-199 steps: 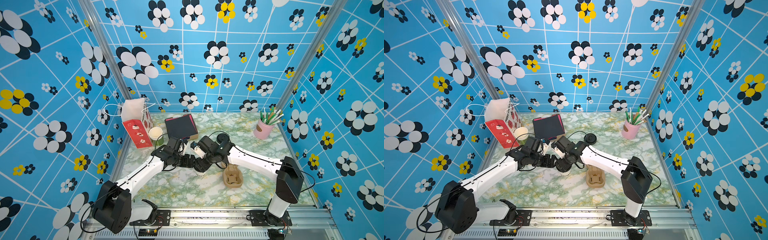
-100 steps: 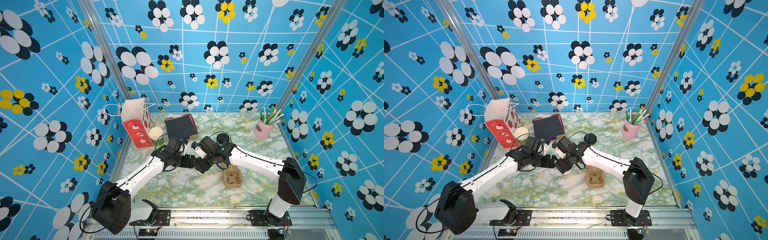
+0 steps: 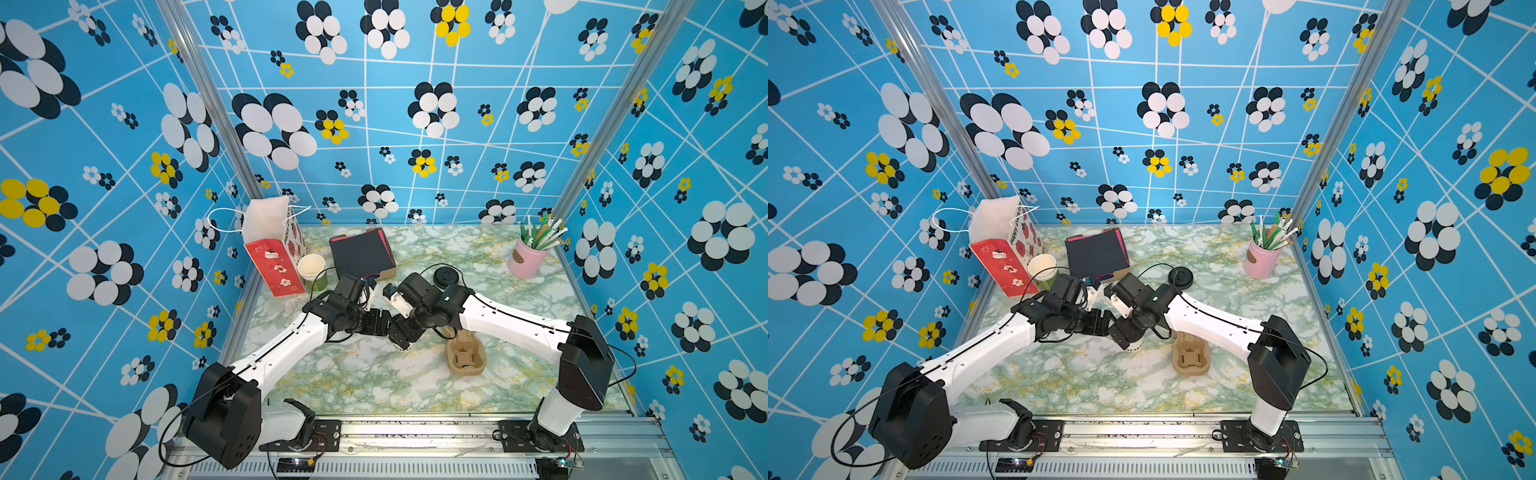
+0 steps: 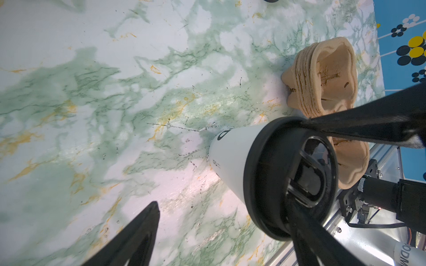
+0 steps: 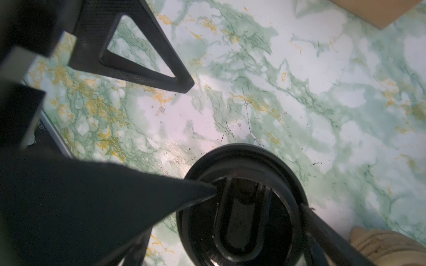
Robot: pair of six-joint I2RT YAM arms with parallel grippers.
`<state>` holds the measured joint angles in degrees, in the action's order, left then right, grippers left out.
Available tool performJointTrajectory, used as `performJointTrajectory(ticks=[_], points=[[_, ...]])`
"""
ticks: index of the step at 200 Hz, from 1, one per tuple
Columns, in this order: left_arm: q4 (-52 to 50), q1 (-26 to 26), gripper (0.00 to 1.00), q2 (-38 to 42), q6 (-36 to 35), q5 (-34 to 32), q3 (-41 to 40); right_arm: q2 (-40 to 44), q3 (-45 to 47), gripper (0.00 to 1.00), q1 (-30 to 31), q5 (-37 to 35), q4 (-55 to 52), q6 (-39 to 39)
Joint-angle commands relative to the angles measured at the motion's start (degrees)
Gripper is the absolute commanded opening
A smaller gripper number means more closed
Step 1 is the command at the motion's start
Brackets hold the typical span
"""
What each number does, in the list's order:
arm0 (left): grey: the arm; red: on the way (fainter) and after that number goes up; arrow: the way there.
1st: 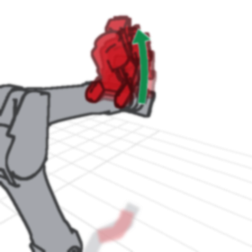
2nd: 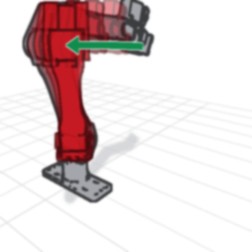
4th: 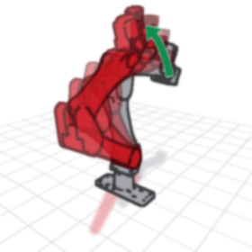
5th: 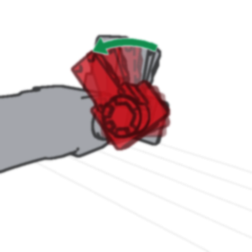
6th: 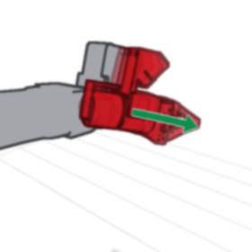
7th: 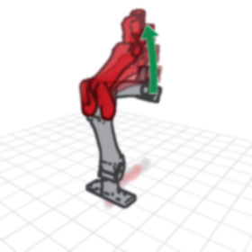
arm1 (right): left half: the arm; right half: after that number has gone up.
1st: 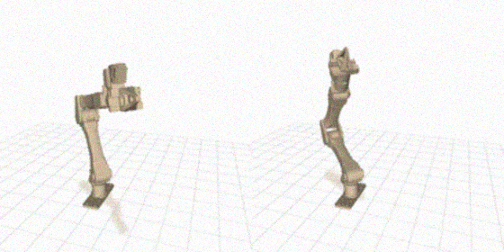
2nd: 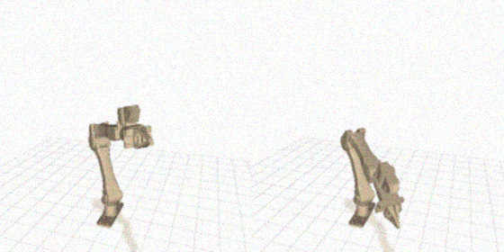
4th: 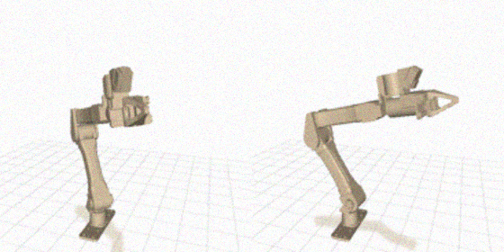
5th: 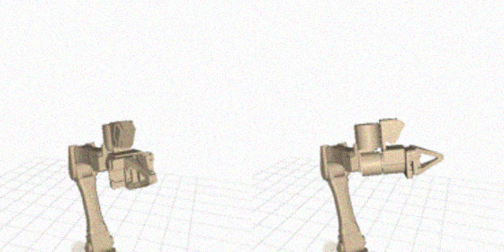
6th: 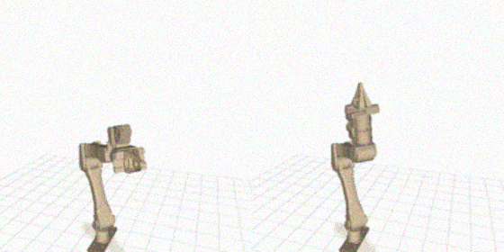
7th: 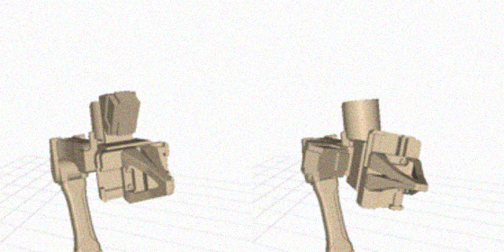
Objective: Pack a coffee takeout order
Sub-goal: Close the lid on the coffee cup.
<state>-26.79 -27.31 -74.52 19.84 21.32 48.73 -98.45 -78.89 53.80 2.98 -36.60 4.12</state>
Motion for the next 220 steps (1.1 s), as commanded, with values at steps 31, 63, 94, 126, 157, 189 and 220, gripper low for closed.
performJointTrajectory(ticks=[31, 63, 94, 126, 157, 189, 220], points=[[-8.51, -0.97, 0.87, -1.84, -2.54, -4.01, -1.97, 3.8, 1.88, 0.99, -2.03, -2.85, 1.73, 1.79], [-8.5, -1.08, 0.87, -2.23, -2.57, -3.96, -1.8, 5.0, 2.35, 0.99, -2.69, -3.49, 2.18, 1.64], [-8.46, -1.21, 0.87, -2.54, -2.59, -4.01, -1.43, 6.18, 2.95, 0.99, -3.56, -4.41, 2.34, 1.92], [-8.46, -1.34, 0.87, -3.08, -2.7, -3.92, -0.59, 6.53, 3.75, 0.99, -5.51, -5.83, 1.31, 2.75], [-8.54, -1.58, 0.87, -3.96, -2.79, -3.81, 0.68, 5.32, 4.08, 0.99, -6.67, -7.07, -0.29, 3.19], [-8.63, -1.78, 0.87, -4.75, -3.0, -3.92, 1.7, 4.52, 4.41, 0.99, -7.66, -8.31, -0.91, 3.62], [-8.72, -2.04, 0.87, -5.2, -3.05, -4.0, 2.07, 3.21, 4.21, 0.99, -7.72, -8.92, -2.48, 2.81]])
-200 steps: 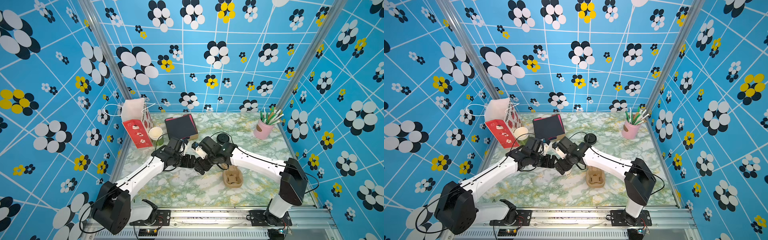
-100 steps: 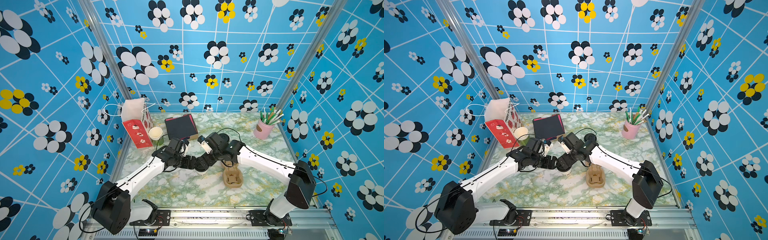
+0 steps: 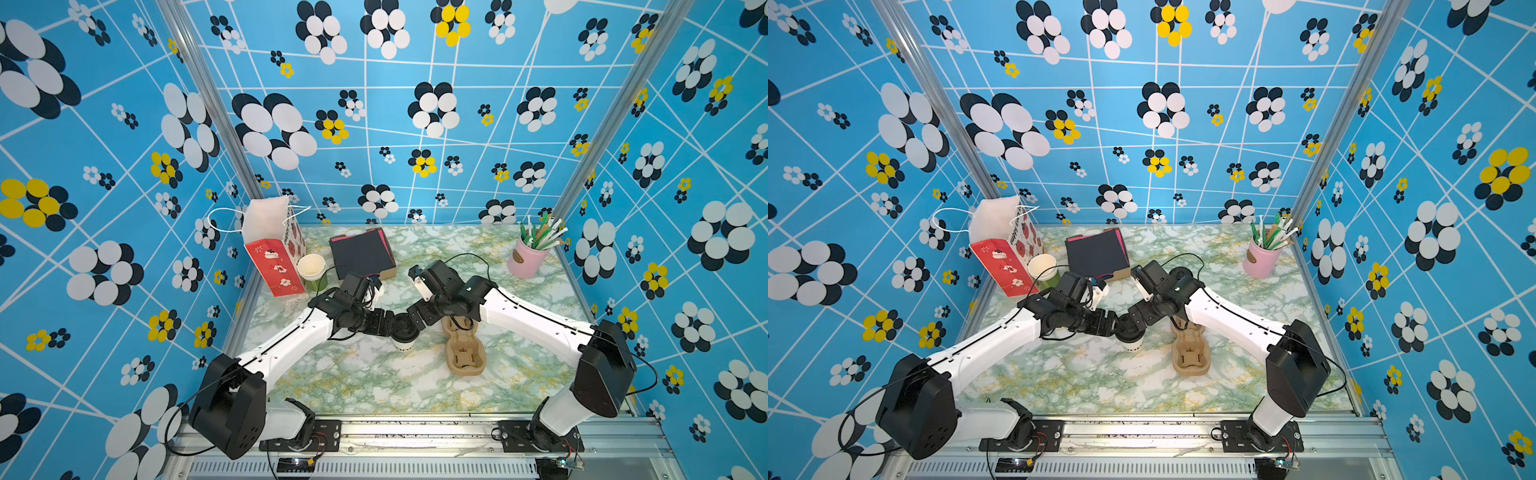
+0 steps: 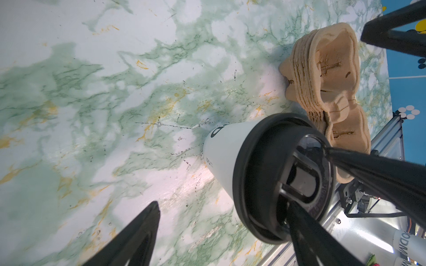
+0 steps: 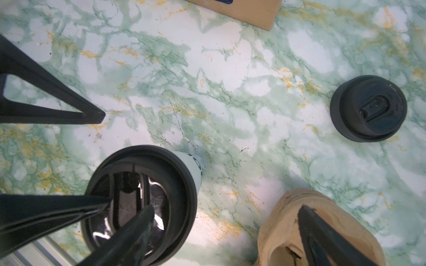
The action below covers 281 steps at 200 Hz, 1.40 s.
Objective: Pack a coffee takeout order
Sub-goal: Close the lid on the coffee cup.
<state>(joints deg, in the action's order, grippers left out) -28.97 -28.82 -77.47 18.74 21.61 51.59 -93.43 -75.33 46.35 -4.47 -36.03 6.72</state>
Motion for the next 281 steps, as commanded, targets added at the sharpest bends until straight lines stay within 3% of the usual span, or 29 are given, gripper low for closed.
performJointTrajectory(ticks=[1, 105, 148, 178, 231, 281], points=[[-6.54, -0.54, 0.87, -2.25, -2.0, -4.29, -0.79, -1.83, 0.63, 0.99, -0.23, -1.49, -3.15, 0.17], [-6.71, -0.58, 0.87, -1.32, -0.56, -5.31, -3.08, -4.13, 4.09, 0.97, -0.28, -2.97, -6.02, -1.35], [-1.31, 1.36, 0.88, 4.35, 2.83, 4.0, 1.39, -4.39, 4.08, 0.97, -0.21, -2.7, -6.0, -1.44], [-1.16, 2.17, 0.88, 7.51, 4.07, 6.84, 4.38, -4.48, 4.22, 0.97, -0.21, -2.65, -5.98, -1.39], [3.05, 3.18, 0.78, 11.87, 8.95, 10.19, -2.58, -3.63, 3.48, 0.97, -0.21, -0.45, -5.13, -0.74], [4.18, 3.4, 0.75, 9.85, 8.74, 10.03, -3.69, -1.25, -0.46, 0.99, -0.29, 0.8, -3.83, -1.07]])
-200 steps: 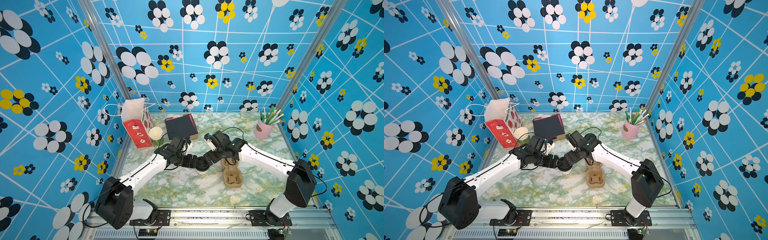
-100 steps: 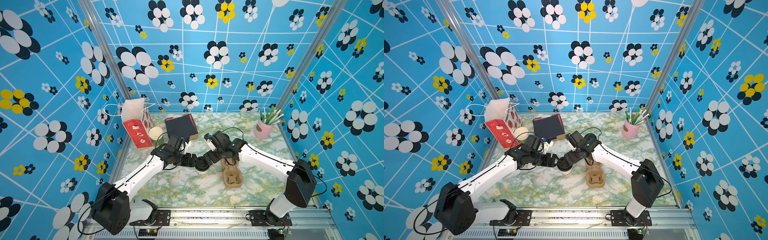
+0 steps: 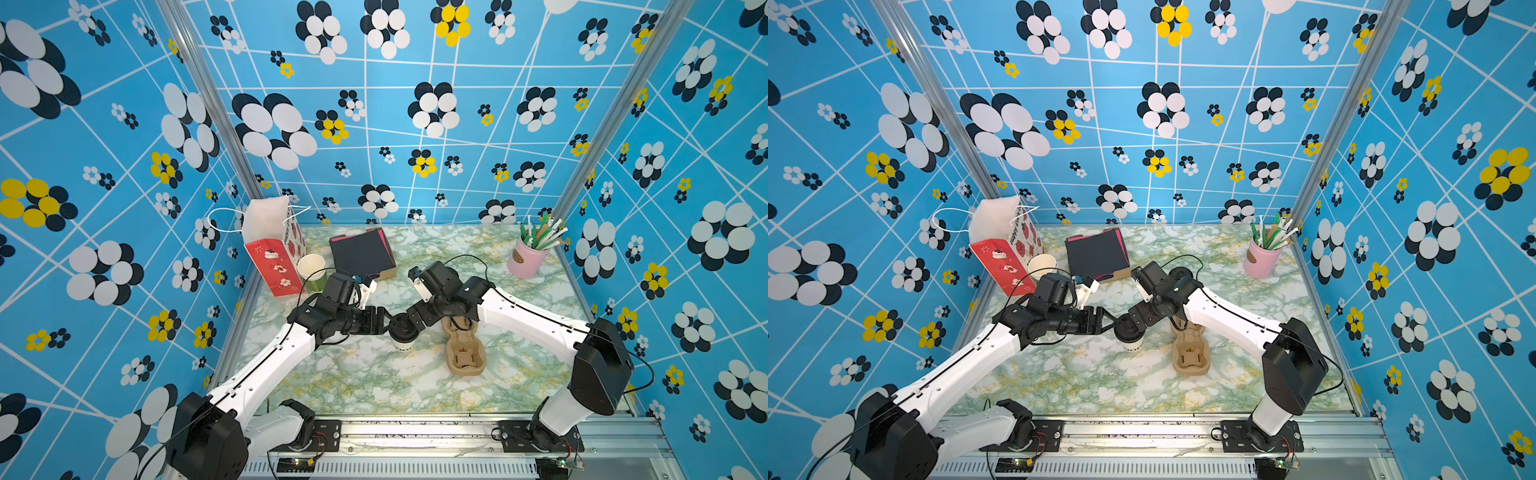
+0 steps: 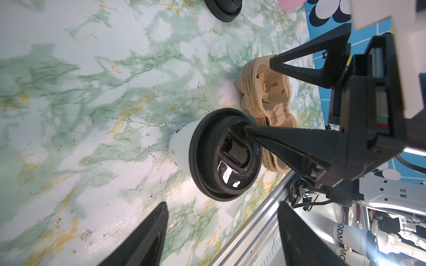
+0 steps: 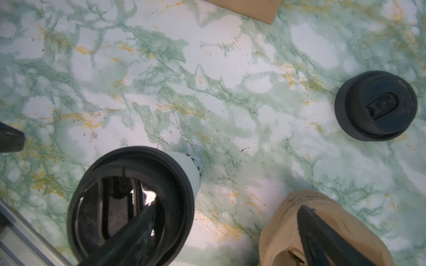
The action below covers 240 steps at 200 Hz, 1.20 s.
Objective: Pack a coffee takeout order
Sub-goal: Close the lid on the coffee cup.
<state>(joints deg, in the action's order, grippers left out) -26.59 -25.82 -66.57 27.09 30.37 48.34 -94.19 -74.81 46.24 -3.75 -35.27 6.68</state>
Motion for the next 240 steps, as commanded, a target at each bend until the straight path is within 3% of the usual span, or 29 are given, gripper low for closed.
performJointTrajectory(ticks=[1, 144, 177, 184, 240], points=[[1.8, 0.37, 0.75, -1.08, 0.41, 1.27, -0.44, -0.47, -1.06, 0.99, -0.18, 0.02, -4.62, -1.13], [5.01, -1.98, 0.53, -2.66, 2.18, 2.58, -5.18, -1.1, -4.72, 0.99, -0.2, 2.78, -6.67, -2.8], [5.87, -2.3, 0.44, -4.58, 1.88, 3.23, -5.8, -2.34, -5.5, 0.99, -0.18, 1.61, -6.91, -2.98], [6.04, -2.3, 0.39, -5.11, 1.76, 3.44, -5.88, -2.69, -5.9, 0.99, -0.19, 1.48, -7.13, -3.0], [7.52, -2.28, 0.37, -7.55, 1.25, 3.47, -5.99, -3.98, -5.79, 0.99, -0.18, 1.81, -7.67, -3.04]])
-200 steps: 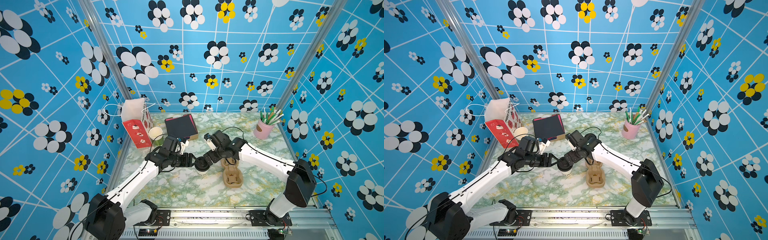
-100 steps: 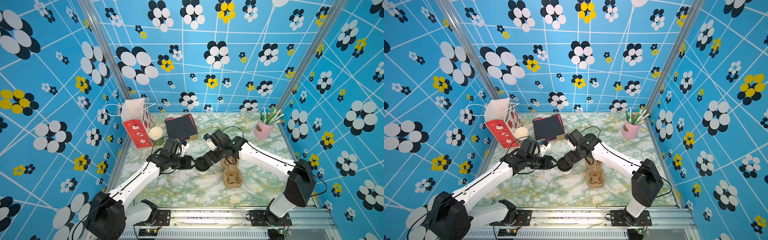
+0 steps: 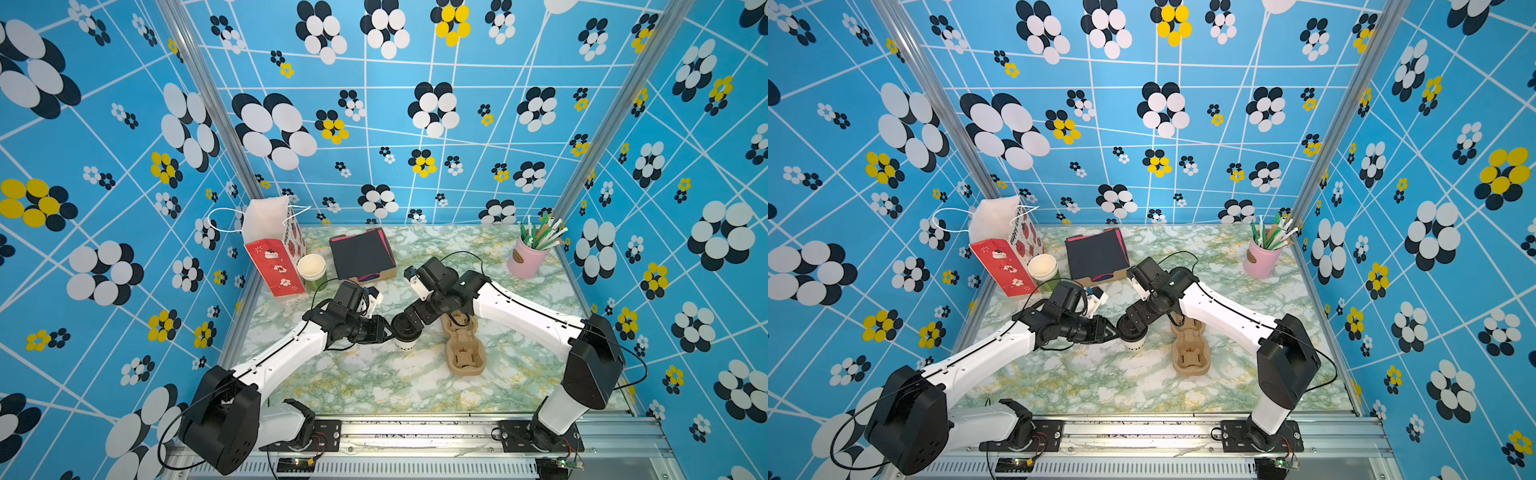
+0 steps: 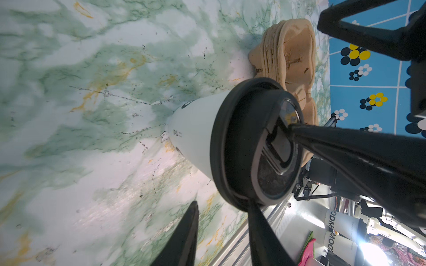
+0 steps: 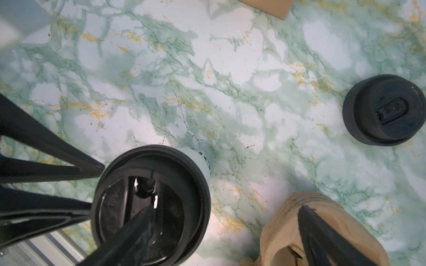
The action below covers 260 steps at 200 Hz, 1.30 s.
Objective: Pack a coffee takeout order
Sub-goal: Close the lid on the coffee cup.
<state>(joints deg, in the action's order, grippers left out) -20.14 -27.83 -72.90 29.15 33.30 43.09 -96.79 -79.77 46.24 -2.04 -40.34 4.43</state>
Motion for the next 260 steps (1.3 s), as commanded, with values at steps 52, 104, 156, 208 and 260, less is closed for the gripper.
performJointTrajectory(ticks=[52, 104, 156, 208, 260], points=[[1.12, -0.3, 0.36, -3.16, -1.4, -0.4, -0.33, -1.21, 1.47, 0.99, -0.25, 0.03, -3.16, -0.43], [-4.51, -0.37, 0.34, -3.74, -3.59, -6.45, 0.0, -1.38, 3.78, 0.99, -0.21, 0.1, -3.46, 0.25], [-7.05, -1.9, 0.32, -5.71, -4.83, -9.97, 0.46, -1.99, 4.6, 0.99, -0.54, 0.41, -3.52, 0.67], [-8.22, -2.36, 0.33, -5.21, -5.69, -10.7, 1.3, -2.44, 4.69, 0.99, -0.78, 0.73, -3.72, 0.7], [-13.54, -1.37, 0.53, 0.89, -9.41, -11.14, 12.04, -2.57, 3.08, 0.99, -0.99, 0.44, -4.14, 0.22]])
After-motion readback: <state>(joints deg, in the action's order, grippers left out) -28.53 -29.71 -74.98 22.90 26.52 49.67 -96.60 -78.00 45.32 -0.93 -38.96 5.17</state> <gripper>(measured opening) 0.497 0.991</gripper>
